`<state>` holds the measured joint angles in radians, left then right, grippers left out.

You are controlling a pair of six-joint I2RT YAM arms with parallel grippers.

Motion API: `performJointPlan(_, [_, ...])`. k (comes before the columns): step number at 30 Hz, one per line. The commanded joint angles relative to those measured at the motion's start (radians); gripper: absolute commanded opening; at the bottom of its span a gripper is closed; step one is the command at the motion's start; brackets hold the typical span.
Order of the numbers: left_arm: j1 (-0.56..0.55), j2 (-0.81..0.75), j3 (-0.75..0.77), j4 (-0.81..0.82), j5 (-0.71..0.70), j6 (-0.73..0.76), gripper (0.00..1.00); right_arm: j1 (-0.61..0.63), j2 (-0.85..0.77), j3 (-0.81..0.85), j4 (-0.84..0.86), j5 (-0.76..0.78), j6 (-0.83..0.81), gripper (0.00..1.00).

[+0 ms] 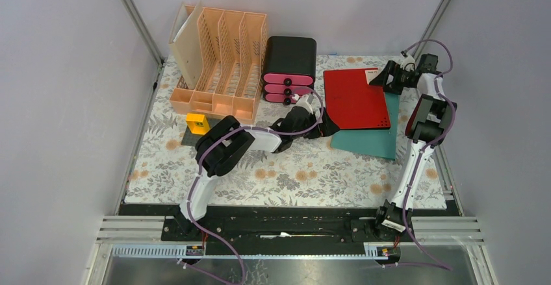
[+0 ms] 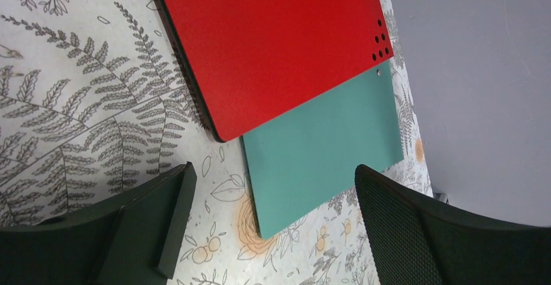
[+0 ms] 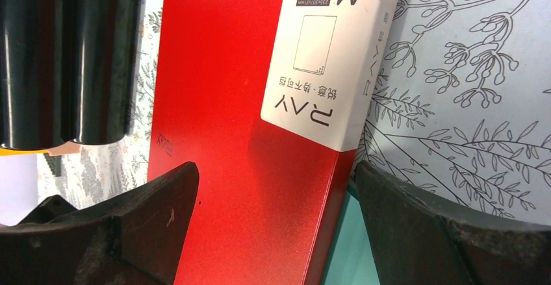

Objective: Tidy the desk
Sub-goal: Pick up the folder from the center of the board.

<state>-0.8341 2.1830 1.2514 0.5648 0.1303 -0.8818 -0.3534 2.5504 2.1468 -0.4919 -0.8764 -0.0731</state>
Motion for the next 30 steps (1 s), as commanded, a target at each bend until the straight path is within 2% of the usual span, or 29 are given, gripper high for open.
performJointPlan(1, [0.001, 0.046, 0.047, -0.057, -0.030, -0.008, 0.97, -0.005, 0.062, 0.058, -0.080, -0.035, 0.033, 0.95])
performJointPlan(5, [0.007, 0.061, 0.057, -0.065, -0.022, -0.011, 0.95, -0.008, 0.096, 0.093, -0.105, -0.063, 0.060, 0.89])
performJointPlan(9, [0.012, 0.066, 0.057, -0.065, -0.021, -0.009, 0.94, -0.010, 0.108, 0.091, -0.103, -0.089, 0.067, 0.75])
performJointPlan(17, [0.020, 0.053, 0.048, -0.059, 0.002, 0.004, 0.94, -0.023, 0.084, 0.052, -0.092, -0.147, 0.060, 0.32])
performJointPlan(20, [0.023, 0.029, 0.028, -0.055, 0.005, 0.022, 0.95, -0.032, 0.058, 0.014, -0.050, -0.177, 0.067, 0.19])
performJointPlan(30, [0.021, -0.192, -0.164, -0.025, 0.001, 0.144, 0.99, -0.044, -0.090, -0.163, 0.024, -0.237, 0.106, 0.00])
